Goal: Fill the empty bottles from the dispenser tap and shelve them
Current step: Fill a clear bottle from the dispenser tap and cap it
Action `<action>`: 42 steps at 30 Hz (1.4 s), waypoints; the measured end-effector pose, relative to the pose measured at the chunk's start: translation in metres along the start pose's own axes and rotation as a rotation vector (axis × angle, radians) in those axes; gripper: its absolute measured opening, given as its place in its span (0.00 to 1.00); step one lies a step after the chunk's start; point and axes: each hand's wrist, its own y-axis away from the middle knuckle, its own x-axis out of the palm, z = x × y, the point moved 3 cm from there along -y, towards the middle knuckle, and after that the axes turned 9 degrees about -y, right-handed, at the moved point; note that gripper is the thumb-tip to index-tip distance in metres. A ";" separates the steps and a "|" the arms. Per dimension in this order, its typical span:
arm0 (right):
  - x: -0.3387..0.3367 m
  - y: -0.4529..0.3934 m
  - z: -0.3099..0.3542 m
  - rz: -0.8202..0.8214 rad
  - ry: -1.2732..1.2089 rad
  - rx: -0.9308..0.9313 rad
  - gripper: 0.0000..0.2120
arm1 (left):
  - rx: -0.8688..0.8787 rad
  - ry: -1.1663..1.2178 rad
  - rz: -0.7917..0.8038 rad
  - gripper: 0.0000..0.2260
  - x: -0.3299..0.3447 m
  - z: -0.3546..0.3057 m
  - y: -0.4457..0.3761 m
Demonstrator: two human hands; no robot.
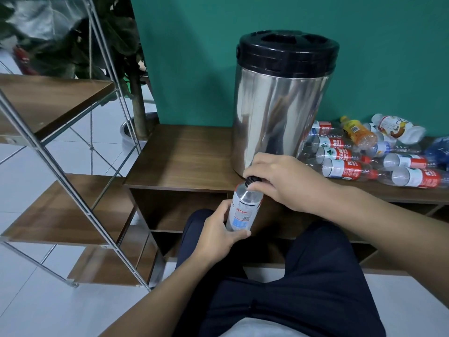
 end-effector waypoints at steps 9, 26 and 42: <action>-0.007 -0.016 0.011 0.049 -0.001 -0.048 0.13 | 0.000 0.002 0.017 0.32 -0.014 0.002 0.003; -0.002 -0.047 0.028 -0.084 0.240 0.167 0.36 | -0.019 0.038 -0.088 0.32 -0.031 0.001 0.001; -0.024 -0.089 0.040 0.008 0.164 -0.019 0.18 | 0.025 0.002 -0.195 0.30 -0.078 -0.005 -0.024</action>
